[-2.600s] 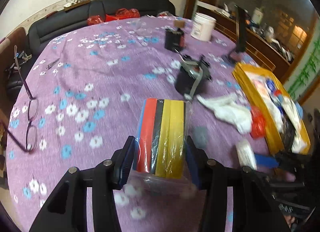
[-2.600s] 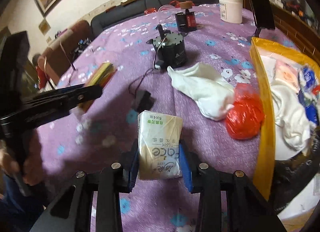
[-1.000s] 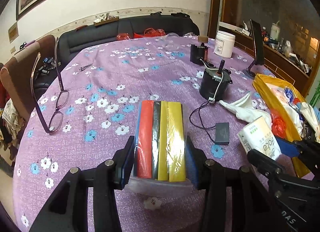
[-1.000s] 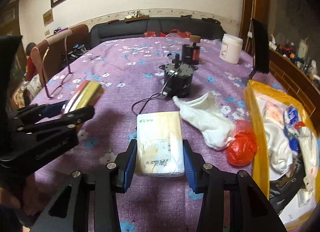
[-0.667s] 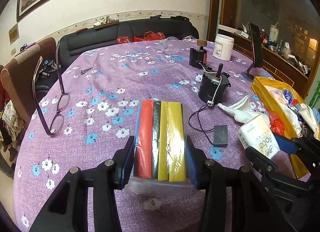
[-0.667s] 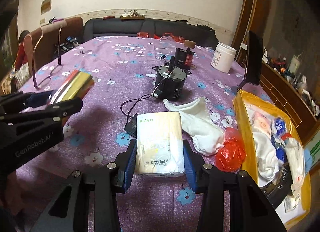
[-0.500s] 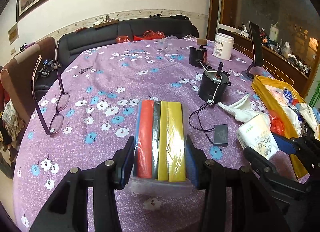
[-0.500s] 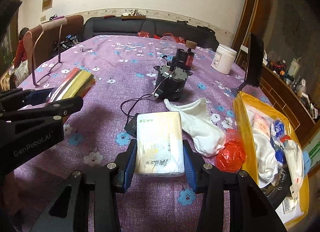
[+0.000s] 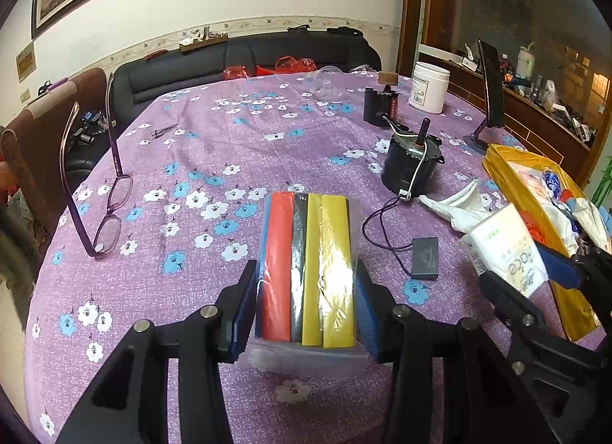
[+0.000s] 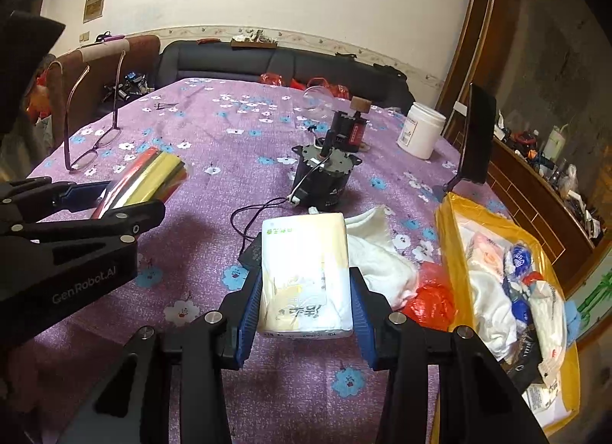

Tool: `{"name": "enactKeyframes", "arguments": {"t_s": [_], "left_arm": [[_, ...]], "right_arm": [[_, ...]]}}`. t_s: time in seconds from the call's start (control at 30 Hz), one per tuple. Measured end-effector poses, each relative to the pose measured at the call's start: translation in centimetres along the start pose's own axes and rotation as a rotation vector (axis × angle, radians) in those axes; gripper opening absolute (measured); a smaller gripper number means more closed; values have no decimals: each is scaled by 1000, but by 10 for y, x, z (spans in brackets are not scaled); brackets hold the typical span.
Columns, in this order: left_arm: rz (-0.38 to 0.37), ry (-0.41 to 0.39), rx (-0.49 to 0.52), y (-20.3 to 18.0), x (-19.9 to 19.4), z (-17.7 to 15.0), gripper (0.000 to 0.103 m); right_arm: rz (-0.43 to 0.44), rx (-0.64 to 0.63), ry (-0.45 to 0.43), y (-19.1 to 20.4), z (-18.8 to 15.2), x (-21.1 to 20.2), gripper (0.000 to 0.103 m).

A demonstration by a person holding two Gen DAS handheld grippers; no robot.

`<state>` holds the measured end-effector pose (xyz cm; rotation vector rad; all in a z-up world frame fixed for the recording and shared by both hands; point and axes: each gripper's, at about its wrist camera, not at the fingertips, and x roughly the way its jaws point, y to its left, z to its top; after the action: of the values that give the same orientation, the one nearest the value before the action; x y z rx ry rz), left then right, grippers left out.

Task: Organize soft objects
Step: 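Lift the tissue pack with right tool while left lifts the sponge-strip pack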

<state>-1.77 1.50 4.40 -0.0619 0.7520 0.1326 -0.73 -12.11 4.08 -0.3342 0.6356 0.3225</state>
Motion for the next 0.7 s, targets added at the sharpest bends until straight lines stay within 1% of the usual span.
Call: {"name": "enactKeyframes", "arguments": {"t_s": [0.3, 0.57, 0.7], "left_arm": [[16, -15, 11, -1, -5, 0, 45], [36, -32, 39, -8, -15, 1, 45], [30, -35, 48, -15, -22, 2, 45]], "right_arm": [[-39, 12, -38, -10, 2, -18, 47], [-42, 26, -62, -18, 1, -29, 47], [-46, 41, -72, -24, 0, -34, 47]]}}
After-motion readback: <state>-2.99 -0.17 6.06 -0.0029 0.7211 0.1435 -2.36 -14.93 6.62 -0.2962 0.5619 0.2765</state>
